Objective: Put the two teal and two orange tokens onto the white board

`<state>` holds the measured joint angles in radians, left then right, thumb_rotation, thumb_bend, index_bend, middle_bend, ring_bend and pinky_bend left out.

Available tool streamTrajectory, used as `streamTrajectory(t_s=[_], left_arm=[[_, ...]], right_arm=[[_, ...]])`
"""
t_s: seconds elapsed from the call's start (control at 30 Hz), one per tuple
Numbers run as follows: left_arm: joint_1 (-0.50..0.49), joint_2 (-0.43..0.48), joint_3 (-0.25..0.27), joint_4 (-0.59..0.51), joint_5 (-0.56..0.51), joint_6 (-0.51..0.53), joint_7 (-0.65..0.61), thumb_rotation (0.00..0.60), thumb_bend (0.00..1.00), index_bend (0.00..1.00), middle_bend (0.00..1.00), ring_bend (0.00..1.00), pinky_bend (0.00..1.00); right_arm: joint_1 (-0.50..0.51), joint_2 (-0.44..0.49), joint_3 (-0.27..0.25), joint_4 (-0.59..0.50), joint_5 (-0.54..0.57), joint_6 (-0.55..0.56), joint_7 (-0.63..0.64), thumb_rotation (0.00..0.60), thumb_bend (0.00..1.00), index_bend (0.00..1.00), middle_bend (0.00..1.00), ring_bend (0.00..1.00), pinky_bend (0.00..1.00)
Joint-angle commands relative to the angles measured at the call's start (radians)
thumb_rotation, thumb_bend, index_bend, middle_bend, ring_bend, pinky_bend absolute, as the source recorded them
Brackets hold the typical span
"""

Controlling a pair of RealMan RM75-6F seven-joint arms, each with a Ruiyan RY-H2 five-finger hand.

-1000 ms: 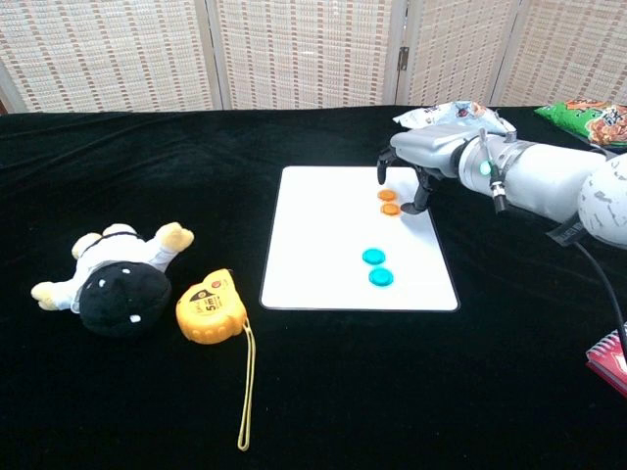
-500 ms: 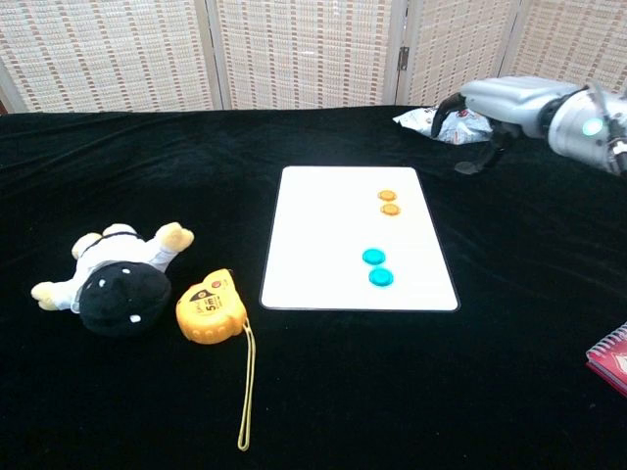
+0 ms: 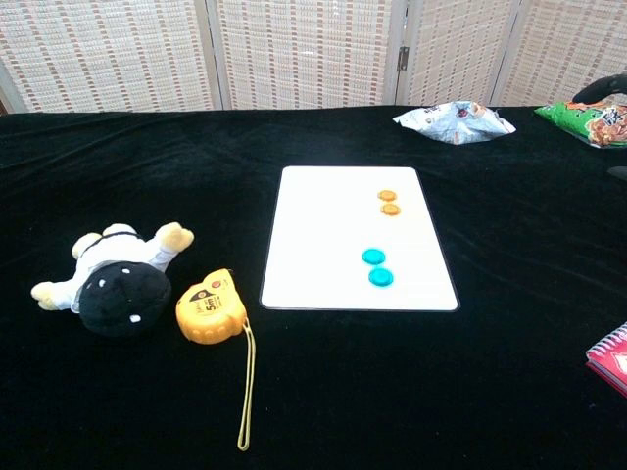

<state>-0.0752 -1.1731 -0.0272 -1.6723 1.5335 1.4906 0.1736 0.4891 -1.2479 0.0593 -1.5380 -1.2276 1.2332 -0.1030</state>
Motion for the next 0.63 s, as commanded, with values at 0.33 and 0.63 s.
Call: streamTrajectory(t_s=[0.33, 0.63], left_arm=[[0.002, -0.009, 0.006, -0.02, 0.021, 0.018, 0.012, 0.6, 0.36, 0.17, 0.09, 0.13, 0.0], [0.005, -0.024, -0.002, -0.011, 0.021, 0.041, 0.012, 0.6, 0.36, 0.16, 0.09, 0.12, 0.0]], right_arm=[[-0.205, 0.041, -0.104, -0.052, -0.183, 0.197, 0.11, 0.6, 0.27, 0.1, 0.07, 0.0, 0.0], [-0.257, 0.057, -0.083, -0.093, -0.222, 0.256, 0.098, 0.6, 0.27, 0.1, 0.07, 0.0, 0.0]])
